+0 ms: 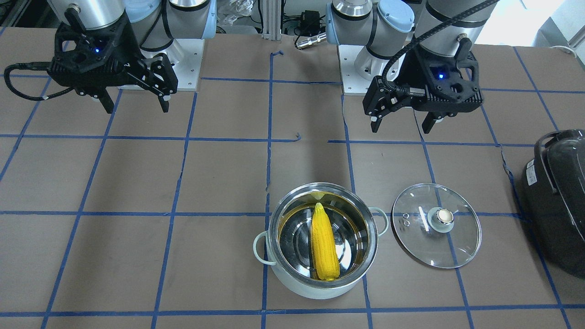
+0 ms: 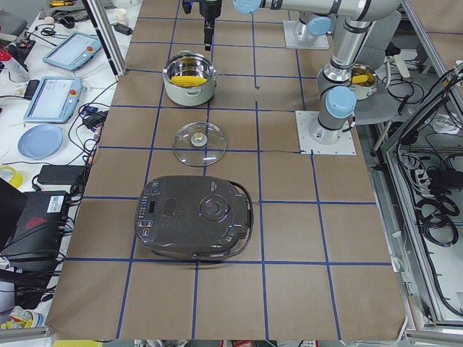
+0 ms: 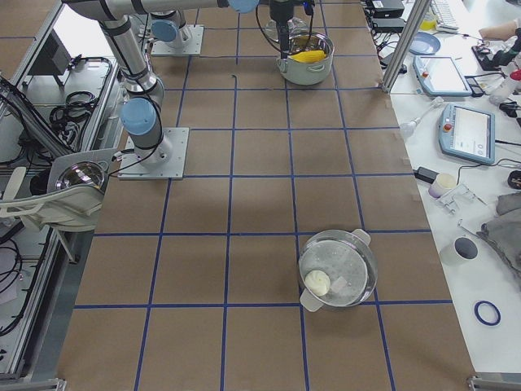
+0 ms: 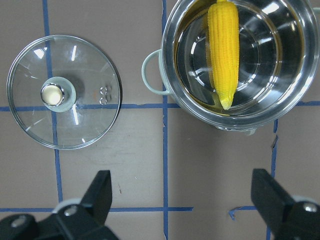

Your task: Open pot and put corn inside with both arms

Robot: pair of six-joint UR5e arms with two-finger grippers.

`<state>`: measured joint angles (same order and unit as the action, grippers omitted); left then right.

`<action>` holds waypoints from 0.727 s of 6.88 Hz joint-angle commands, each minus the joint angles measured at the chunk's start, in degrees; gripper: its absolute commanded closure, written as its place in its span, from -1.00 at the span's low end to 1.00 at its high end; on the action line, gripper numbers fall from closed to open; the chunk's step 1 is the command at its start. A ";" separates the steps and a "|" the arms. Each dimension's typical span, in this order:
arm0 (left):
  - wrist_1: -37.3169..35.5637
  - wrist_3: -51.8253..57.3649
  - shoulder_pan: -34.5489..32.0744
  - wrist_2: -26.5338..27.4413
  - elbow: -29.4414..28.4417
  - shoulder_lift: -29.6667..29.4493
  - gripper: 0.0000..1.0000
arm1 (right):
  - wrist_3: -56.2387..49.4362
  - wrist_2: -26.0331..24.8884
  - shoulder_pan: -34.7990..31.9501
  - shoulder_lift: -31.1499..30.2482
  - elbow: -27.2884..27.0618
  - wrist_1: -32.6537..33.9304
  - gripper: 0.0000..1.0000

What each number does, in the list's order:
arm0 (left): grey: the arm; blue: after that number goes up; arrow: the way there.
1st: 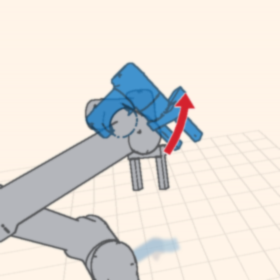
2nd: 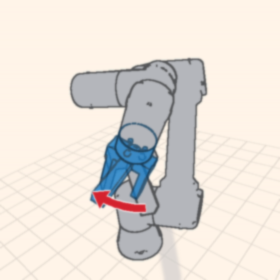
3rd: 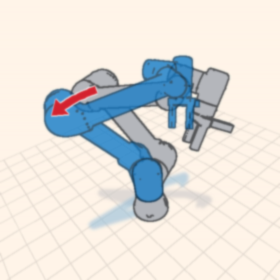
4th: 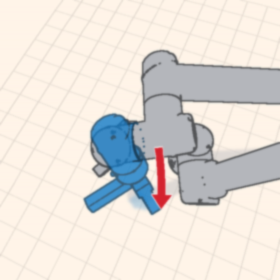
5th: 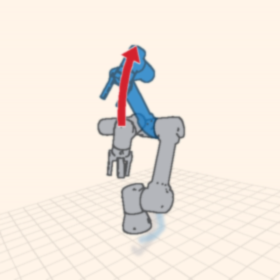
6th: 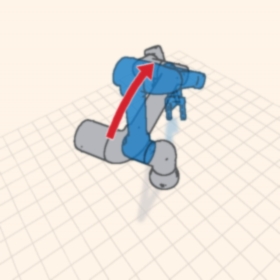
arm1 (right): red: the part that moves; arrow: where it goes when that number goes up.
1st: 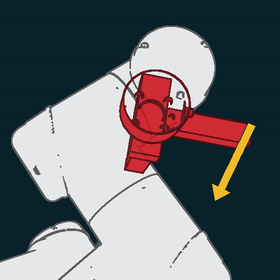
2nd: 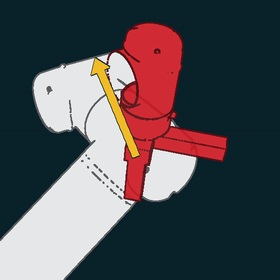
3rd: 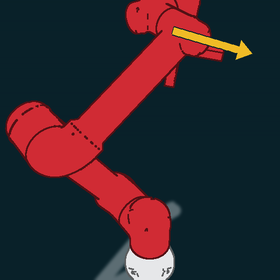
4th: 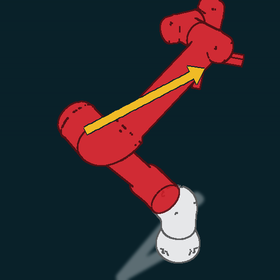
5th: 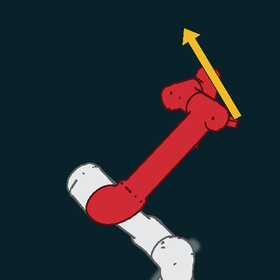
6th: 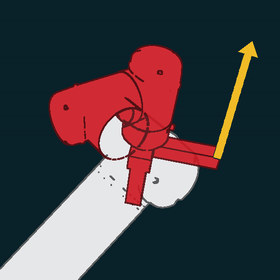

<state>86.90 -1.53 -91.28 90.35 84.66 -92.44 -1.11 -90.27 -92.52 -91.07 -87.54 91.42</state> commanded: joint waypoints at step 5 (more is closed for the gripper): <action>0.02 0.04 0.14 -0.18 -0.03 0.16 -1.00 | 0.06 -0.26 -0.03 -0.16 -0.61 -0.63 -1.00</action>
<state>86.90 -1.49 -91.21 90.24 84.64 -92.30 -1.06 -90.54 -92.49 -91.20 -88.03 90.80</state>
